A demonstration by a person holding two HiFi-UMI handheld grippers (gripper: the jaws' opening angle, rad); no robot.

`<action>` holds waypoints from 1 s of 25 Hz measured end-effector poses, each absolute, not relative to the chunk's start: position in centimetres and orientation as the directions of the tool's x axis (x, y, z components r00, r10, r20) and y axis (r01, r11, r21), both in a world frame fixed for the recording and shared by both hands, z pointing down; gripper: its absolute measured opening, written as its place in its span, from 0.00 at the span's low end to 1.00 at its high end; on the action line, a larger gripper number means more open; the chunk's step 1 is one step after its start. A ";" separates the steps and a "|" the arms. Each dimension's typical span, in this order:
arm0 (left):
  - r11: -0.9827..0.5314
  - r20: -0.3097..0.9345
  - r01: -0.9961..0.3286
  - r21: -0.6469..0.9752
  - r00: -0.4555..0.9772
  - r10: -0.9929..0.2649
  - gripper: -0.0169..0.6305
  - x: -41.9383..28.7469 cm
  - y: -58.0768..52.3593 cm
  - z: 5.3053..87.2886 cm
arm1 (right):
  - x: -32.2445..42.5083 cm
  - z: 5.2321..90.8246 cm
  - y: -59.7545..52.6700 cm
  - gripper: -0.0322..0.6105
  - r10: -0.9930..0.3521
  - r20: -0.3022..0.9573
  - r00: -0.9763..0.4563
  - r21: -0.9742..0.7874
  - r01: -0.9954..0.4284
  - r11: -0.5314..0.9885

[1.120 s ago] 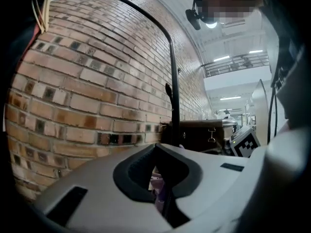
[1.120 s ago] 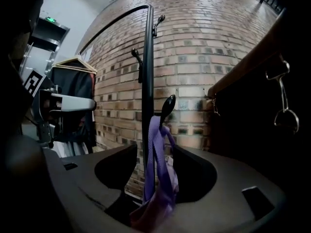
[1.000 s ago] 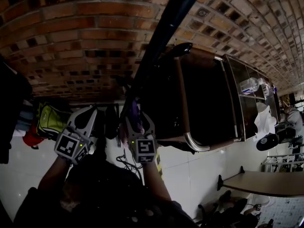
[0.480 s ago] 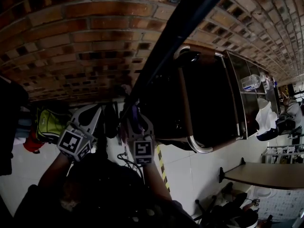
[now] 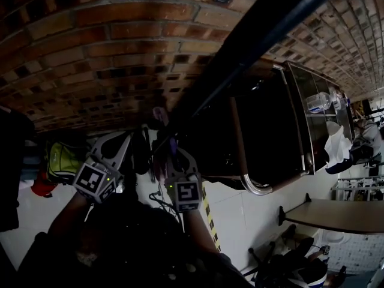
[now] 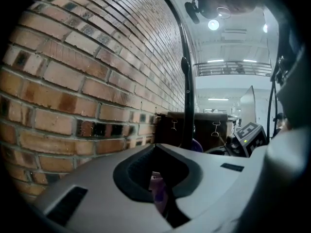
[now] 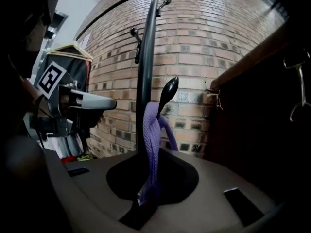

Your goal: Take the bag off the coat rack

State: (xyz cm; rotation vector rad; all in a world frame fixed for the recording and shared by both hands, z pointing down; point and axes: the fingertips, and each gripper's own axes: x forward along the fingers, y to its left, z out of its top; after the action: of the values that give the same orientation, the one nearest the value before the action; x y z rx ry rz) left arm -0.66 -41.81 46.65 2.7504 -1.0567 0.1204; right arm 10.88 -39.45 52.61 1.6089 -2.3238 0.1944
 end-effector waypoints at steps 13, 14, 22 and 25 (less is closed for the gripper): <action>-0.751 0.155 -0.637 0.174 0.771 -0.617 0.06 -0.2 -43.9 47.1 | 11.3 50.1 -39.6 0.12 -0.892 0.316 -0.322 -0.060 -0.946 0.320; -0.753 0.156 -0.634 0.175 0.773 -0.614 0.06 -0.2 -44.0 47.0 | 11.4 49.5 -39.7 0.12 -0.895 0.310 -0.322 -0.071 -0.946 0.316; -0.770 0.137 -0.614 0.174 0.789 -0.599 0.06 0.1 -44.9 46.8 | 12.3 45.3 -39.7 0.12 -0.921 0.237 -0.309 -0.108 -0.950 0.292; -0.779 0.134 -0.605 0.165 0.797 -0.590 0.06 0.3 -44.9 46.8 | 13.8 44.0 -39.5 0.12 -0.940 0.200 -0.276 -0.148 -0.957 0.250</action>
State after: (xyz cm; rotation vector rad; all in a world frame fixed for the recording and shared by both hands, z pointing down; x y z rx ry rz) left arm 0.29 -44.94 46.79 2.7857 -0.9363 0.1106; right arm 13.77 -39.54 44.05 1.8458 -2.4272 0.3702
